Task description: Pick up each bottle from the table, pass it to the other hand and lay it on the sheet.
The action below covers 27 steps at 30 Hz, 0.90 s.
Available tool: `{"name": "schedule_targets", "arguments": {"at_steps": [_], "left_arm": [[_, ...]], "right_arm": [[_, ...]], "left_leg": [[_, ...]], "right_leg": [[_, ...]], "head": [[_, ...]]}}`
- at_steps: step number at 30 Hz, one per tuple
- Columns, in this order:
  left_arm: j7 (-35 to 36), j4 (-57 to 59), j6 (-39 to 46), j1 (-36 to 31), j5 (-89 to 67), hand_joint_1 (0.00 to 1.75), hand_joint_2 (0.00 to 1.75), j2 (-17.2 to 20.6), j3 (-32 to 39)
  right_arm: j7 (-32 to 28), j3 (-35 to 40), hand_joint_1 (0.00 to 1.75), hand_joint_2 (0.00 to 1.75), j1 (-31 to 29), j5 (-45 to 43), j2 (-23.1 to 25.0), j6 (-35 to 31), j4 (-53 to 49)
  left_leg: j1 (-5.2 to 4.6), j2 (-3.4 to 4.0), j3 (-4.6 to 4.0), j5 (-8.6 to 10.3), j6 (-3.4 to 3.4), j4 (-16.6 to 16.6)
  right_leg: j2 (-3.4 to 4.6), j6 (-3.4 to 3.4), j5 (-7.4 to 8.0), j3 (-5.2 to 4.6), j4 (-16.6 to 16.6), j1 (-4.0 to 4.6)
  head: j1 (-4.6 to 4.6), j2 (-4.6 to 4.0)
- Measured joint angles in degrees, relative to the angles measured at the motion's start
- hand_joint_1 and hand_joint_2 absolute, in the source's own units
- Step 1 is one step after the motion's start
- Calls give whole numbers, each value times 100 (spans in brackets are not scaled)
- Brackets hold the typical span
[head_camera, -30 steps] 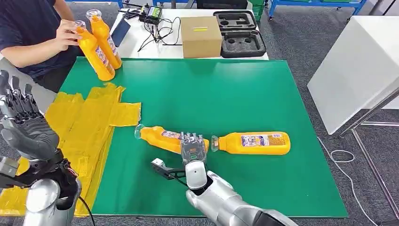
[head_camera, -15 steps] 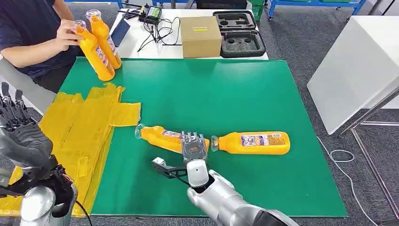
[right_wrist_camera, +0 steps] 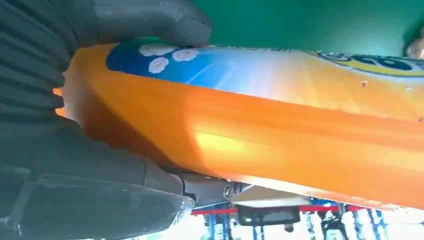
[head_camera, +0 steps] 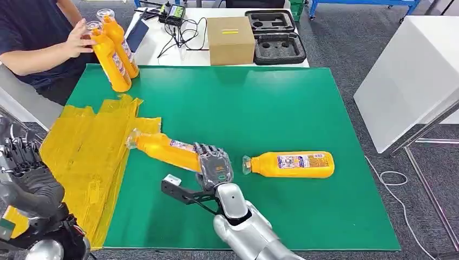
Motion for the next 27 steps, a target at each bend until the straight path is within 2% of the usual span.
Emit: {"name": "schedule_targets", "arguments": {"at_steps": [2, 3, 12, 22, 27], "left_arm": [[22, -11, -62, 23, 33, 0, 0, -17, 26], [43, -11, -144, 39, 81, 0, 175, -24, 37], [232, 284, -691, -139, 542, 0, 175, -28, -122], [395, 782, -1027, -463, 1322, 0, 175, -11, -175], [595, 913, -1402, -461, 1966, 0, 175, -13, -291]], "right_arm": [[-103, -101, 175, 175, 113, 64, -2, -11, -209], [-168, -173, 175, 175, 200, 94, -4, -13, -406], [-221, -523, 175, 175, 877, 201, -144, -33, -2060], [-776, -704, 175, 175, 1227, -57, -317, -708, -2853], [-927, -444, 175, 175, 1257, 46, -304, -848, -3124]], "left_leg": [[-1, -1, -3, 0, 0, 0], [-1, -2, -4, 0, 0, 0], [-3, -1, -12, 0, 0, 1], [-3, 3, -13, 0, 0, 1], [-3, 2, -18, 0, 0, 1]], "right_leg": [[0, 0, 0, -3, 0, -1], [-1, 0, 0, -4, 0, -1], [0, 1, 1, -15, -2, -3], [3, 1, 1, -18, -1, -2], [1, 1, 1, -21, -1, -1]], "head": [[0, 2], [0, 2], [0, 2], [-2, 2], [0, 2]]}}
